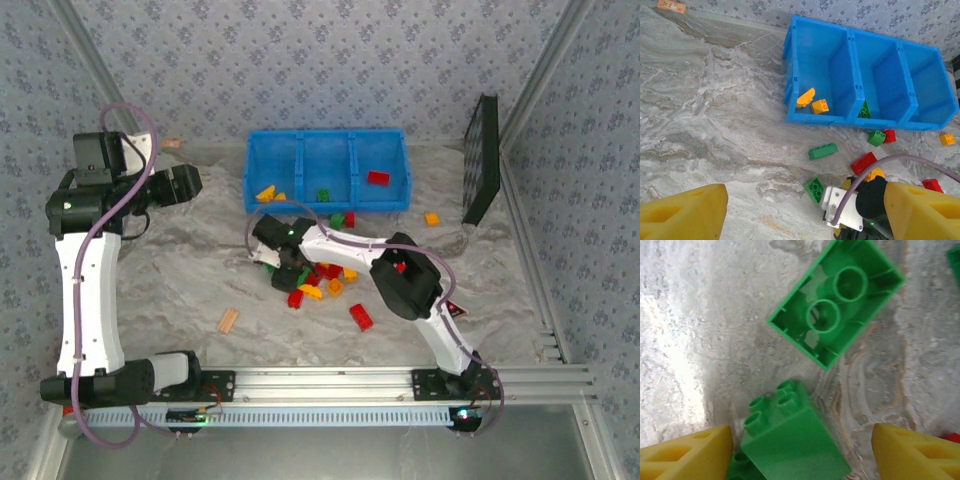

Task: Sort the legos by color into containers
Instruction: Pick up the lego from the center of the table, then place the lego in the container.

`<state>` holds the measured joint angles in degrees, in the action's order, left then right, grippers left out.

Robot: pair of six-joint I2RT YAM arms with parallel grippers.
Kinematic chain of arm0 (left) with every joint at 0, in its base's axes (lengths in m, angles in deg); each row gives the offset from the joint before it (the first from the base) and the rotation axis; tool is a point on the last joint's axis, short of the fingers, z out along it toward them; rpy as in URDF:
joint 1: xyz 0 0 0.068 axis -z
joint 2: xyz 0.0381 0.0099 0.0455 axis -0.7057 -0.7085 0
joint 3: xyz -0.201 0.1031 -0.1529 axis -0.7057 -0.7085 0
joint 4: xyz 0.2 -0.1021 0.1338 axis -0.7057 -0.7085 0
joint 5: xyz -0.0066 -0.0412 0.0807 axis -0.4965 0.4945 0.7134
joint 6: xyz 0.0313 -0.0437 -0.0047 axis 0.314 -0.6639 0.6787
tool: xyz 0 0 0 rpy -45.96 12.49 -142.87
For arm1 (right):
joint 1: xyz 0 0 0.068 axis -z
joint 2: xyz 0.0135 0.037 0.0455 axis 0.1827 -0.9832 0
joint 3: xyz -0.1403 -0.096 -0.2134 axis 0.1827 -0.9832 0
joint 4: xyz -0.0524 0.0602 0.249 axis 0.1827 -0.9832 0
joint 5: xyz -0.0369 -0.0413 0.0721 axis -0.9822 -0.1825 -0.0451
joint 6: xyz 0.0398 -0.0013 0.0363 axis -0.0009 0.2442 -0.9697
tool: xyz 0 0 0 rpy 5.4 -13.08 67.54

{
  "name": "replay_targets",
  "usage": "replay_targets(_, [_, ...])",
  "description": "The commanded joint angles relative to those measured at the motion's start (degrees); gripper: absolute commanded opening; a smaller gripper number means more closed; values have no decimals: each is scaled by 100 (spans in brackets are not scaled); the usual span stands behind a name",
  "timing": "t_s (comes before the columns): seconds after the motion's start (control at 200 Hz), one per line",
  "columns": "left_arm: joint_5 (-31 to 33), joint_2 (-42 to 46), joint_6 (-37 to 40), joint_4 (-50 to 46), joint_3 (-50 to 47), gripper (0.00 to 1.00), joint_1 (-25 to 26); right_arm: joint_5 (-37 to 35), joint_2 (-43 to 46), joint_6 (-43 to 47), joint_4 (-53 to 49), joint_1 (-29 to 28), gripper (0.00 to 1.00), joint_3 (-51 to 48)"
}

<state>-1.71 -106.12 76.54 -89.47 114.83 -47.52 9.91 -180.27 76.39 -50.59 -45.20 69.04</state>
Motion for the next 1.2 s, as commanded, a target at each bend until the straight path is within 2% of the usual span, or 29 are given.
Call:
replay_targets(0.0, [-119,-30,49,-2,204,82,-41,253,-236,-39,-257,56,73,221])
replay_targets(0.205, [-101,-47,57,-1,191,82,-43,280,-365,-84,-283,114,64,294])
replay_targets(0.375, [-78,-65,74,-14,175,82,-41,355,-206,-144,-223,166,47,208])
replay_targets(0.45, [-14,-21,110,-49,122,82,-40,722,-66,-217,-278,255,36,188])
replay_targets(0.535, [51,35,132,-95,50,82,-49,1004,140,-228,-196,429,30,175])
replay_targets(0.69, [174,258,163,-290,-287,81,-46,1482,649,-494,-116,843,28,253])
replay_targets(0.835, [-377,505,-221,-173,-904,81,-36,1885,948,-862,-17,1384,27,551])
replay_targets(0.954, [-572,731,-599,175,-1599,80,19,1812,900,-1247,194,1859,27,921])
replay_targets(1.054, [-269,963,-776,396,-2143,80,342,1364,640,-1436,248,2131,27,1357])
replay_targets(1.194, [77,1078,-1175,724,-2845,80,1276,823,46,-1758,176,2417,27,2211])
